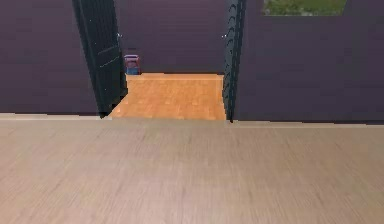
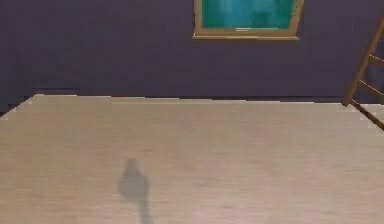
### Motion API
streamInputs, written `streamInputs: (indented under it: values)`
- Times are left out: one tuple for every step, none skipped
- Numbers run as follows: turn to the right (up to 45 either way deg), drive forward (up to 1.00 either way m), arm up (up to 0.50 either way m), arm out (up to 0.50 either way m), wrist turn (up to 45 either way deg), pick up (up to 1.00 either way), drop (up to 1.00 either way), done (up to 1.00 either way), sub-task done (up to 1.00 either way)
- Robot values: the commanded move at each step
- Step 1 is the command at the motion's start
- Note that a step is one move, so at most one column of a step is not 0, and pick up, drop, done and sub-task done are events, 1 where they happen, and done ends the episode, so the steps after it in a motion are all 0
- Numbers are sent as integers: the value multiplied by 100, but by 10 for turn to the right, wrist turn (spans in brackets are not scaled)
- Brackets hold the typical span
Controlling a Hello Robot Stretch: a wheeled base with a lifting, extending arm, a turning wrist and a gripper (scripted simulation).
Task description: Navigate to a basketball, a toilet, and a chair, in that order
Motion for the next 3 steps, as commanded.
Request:
streamInputs:
  values:
    - [0, 100, 0, 0, 0, 0, 0, 0, 0]
    - [-30, 0, 0, 0, 0, 0, 0, 0, 0]
    - [-120, 0, 0, 0, 0, 0, 0, 0, 0]
